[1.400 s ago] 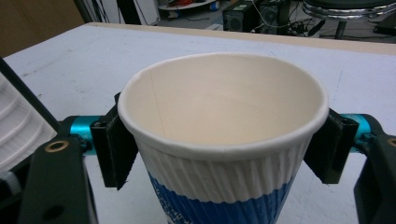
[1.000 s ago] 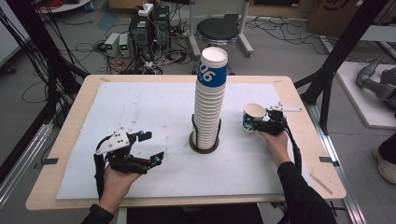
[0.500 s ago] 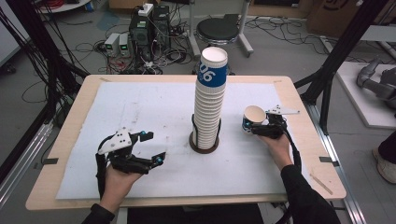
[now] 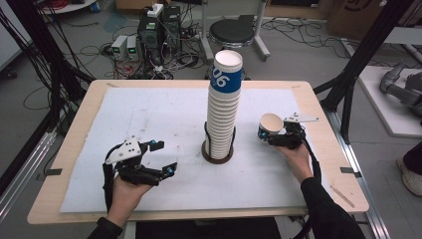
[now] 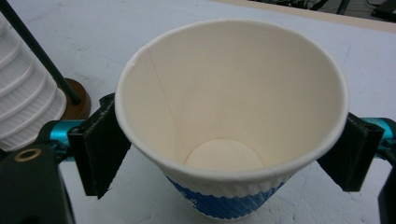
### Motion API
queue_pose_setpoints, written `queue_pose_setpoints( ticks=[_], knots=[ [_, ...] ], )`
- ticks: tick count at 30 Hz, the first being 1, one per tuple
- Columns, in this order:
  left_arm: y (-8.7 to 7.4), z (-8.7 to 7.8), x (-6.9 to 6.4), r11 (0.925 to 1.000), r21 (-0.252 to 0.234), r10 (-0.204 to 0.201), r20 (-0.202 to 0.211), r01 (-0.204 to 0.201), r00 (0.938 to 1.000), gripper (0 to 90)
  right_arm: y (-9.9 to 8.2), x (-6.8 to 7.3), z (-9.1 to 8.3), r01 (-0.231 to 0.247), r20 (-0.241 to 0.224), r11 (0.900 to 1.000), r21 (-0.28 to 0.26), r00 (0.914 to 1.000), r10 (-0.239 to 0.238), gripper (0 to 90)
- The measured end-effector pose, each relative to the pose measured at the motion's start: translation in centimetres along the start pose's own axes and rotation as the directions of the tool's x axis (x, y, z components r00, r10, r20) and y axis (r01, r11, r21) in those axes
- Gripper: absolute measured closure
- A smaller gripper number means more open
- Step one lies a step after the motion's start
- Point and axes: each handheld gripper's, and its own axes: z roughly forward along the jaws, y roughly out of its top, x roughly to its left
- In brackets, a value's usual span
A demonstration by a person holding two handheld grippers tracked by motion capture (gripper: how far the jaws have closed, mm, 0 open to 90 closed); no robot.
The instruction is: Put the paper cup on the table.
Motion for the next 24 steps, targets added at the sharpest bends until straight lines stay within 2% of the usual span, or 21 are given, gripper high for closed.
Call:
queue_pose_setpoints(
  ticks=[24],
  knots=[
    [-0.03,0.15,0.00,1.0000,0.005,-0.003,0.003,0.003,1.0000,12.9,-0.08,0.13,-0.68,-0.008,0.013,0.9996,0.026,0.9999,0.008,13.1]
  ],
)
